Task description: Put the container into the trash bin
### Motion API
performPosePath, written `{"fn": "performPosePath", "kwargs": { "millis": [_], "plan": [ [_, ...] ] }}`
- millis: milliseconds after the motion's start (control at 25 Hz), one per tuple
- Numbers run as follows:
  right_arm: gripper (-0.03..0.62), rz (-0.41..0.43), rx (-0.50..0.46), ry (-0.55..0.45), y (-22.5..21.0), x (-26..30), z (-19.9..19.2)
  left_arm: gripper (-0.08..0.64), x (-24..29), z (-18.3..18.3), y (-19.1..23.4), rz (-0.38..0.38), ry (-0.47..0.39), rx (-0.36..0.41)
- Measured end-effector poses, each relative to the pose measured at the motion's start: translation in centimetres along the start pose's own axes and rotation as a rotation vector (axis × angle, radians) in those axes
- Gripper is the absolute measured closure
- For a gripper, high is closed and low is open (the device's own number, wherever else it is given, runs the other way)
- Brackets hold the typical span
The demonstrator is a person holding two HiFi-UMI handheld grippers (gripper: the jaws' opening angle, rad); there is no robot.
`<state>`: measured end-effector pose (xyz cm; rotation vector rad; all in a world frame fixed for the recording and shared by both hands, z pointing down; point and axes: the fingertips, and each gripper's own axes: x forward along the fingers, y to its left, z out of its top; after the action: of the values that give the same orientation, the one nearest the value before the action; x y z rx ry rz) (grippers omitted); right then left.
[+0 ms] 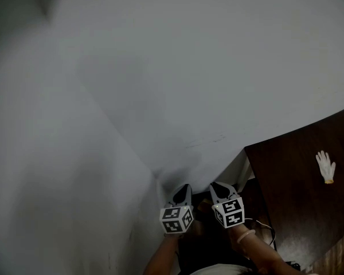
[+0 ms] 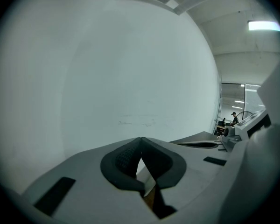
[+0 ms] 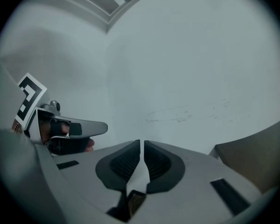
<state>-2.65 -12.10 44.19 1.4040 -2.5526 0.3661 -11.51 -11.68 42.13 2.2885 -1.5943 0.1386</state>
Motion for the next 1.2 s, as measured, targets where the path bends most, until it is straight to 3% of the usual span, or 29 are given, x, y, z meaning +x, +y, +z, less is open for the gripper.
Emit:
{"fn": "performPosePath", "kwargs": {
  "millis": [400, 1200],
  "plan": [
    [0.568, -0.015, 0.006, -0.081, -0.4, -3.3, 4.0, 0.54, -2.3, 2.9, -1.6, 0.001, -0.032, -0.003],
    [0.584, -0.029, -0.089, -0.198, 0.0, -6.1, 8.9, 0.54, -3.7, 6.8, -4.0, -0.053, -0.106, 0.06]
  ]
}}
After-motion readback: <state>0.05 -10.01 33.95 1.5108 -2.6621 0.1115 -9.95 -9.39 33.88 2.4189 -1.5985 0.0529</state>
